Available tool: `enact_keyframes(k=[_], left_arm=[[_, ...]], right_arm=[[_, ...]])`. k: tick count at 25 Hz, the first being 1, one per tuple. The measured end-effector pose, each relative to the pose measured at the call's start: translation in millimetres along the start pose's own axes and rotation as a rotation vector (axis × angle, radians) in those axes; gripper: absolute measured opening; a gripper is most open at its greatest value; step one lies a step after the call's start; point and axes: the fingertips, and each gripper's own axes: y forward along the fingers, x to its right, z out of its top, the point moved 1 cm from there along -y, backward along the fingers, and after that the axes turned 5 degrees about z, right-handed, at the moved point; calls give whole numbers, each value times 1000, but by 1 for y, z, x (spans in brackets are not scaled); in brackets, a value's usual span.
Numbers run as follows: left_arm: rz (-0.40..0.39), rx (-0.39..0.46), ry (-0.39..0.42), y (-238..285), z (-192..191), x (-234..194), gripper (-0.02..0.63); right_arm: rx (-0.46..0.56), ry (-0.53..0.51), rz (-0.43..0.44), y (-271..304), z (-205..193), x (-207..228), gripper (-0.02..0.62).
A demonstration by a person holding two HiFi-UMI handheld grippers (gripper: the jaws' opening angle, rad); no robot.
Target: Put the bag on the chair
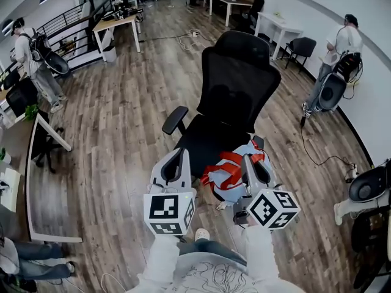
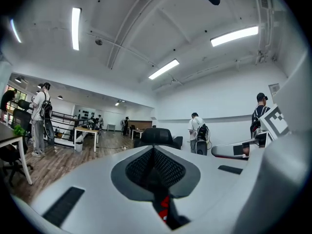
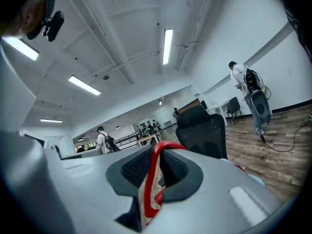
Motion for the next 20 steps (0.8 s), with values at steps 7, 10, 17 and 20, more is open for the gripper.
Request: enact_keyframes(k=[7, 10, 17, 20], left_arm=[[28, -31, -6, 47, -10, -8, 5], [29, -47, -8, 67, -17, -13, 5], [16, -79, -12, 132, -27, -33, 5], [7, -86, -8, 163, -30, -45, 5]], right_arm=[[-22, 5, 33, 47, 4, 25, 58], [-43, 21, 32, 66, -3, 35, 58], [-82, 54, 3, 122, -14, 67, 60], [-89, 62, -22, 149, -18, 84, 58]])
